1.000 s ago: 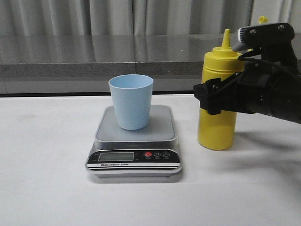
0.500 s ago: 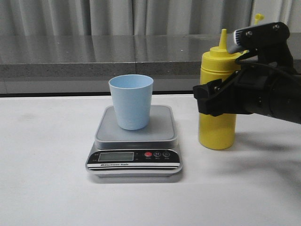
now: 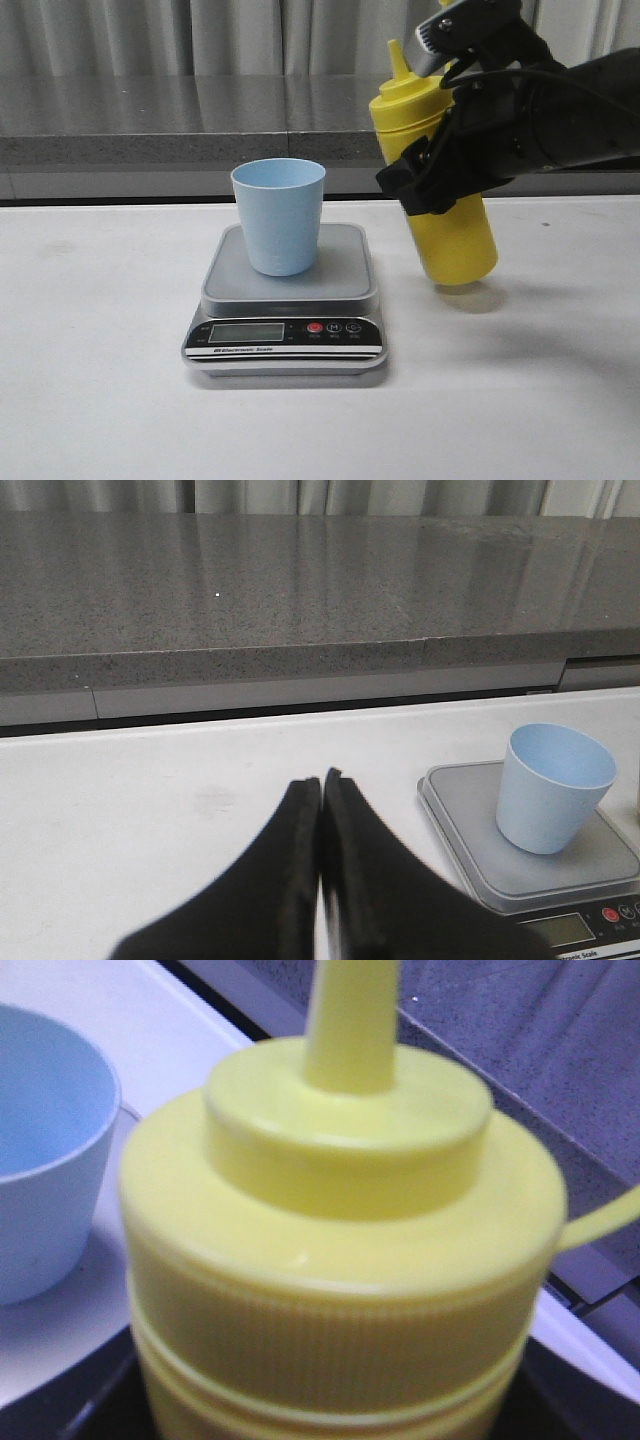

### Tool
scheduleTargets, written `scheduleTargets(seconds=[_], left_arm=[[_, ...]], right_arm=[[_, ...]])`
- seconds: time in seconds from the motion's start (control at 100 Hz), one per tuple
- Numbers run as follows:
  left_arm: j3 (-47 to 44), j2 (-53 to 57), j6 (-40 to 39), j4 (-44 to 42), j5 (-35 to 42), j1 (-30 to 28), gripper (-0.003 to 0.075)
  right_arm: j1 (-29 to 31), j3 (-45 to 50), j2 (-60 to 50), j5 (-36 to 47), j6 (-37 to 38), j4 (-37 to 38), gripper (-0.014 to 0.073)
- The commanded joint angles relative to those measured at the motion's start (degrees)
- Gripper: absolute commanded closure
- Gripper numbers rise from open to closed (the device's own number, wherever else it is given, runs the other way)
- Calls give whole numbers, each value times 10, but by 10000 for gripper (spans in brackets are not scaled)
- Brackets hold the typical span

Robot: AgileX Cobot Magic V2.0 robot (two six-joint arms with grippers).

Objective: Pour seasoning into cup on scale with both arms
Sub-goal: 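Lift the yellow bottle and tilt its nozzle toward the cup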

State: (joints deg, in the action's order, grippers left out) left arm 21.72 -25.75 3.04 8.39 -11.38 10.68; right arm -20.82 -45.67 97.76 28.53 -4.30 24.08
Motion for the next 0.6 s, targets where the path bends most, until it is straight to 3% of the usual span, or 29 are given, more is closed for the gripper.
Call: scheduleTargets(seconds=[0.0,0.17,0.59], left_arm=[[15,-2,-4,5,48,-2,740],[15,-2,-4,5,48,-2,740],[15,-2,-4,5,48,-2,740]], right_arm=[[-7,-48,-31,-37,-6,33,362],[-40,-109,-31,-171,-6,99,362],[-100,-163,-31,-345,-6,273,362]])
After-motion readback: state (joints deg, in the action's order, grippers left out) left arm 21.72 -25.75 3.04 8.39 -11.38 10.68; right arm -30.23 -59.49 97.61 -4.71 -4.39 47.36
